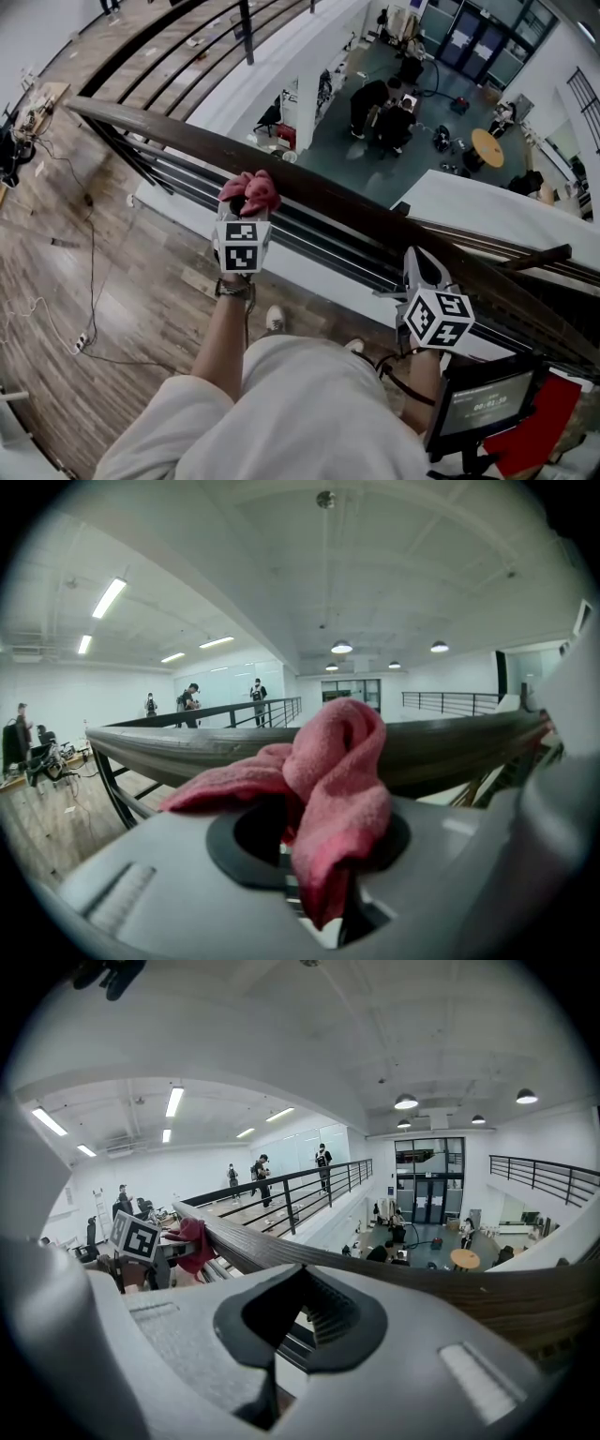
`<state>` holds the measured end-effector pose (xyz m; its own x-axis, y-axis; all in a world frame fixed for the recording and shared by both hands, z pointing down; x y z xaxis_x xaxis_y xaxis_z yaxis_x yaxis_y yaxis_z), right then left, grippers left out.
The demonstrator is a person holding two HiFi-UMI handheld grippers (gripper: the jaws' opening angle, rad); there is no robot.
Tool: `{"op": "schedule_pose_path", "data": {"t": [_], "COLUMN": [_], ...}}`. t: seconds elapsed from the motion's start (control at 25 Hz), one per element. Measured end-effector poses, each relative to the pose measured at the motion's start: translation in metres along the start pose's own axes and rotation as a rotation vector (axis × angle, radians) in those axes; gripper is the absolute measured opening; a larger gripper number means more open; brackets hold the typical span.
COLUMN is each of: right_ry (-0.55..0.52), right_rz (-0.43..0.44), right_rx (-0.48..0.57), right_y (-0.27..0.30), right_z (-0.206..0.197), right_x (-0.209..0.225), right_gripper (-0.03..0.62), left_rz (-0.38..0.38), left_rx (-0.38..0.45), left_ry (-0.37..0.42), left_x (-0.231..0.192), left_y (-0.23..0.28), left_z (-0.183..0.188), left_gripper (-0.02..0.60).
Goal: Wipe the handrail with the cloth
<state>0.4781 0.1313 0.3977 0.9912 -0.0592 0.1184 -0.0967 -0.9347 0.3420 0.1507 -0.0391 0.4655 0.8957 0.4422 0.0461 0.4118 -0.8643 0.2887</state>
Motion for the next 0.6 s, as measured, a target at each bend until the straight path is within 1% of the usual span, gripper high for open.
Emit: {"op": "schedule_pose_path", "data": {"t": [0.6], "right_ry": [0.009], "right_rz": [-0.010], "right_rx": [0.006], "right_y": [-0.009], "right_z": [-0.002], "right_x": [0.014], "right_gripper": [0.003], "left_rz": [-0.004], "left_rx": [-0.016], "left_ry": [0.001], "left_x": [0.011], "left_y": [-0.002], "left_z": [0.000], "left_gripper": [0.132]}}
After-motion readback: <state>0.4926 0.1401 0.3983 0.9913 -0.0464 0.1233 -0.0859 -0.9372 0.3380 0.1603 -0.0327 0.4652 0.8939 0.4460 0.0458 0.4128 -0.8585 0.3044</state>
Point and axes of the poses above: the fingertips, and each gripper's own axes: y forward along the fingers, x to its right, z out of its top, the point moved 8 cm from there along -y, backward along the fingers, and after that the axes turned 7 degrees about x, right-handed, at the moved point
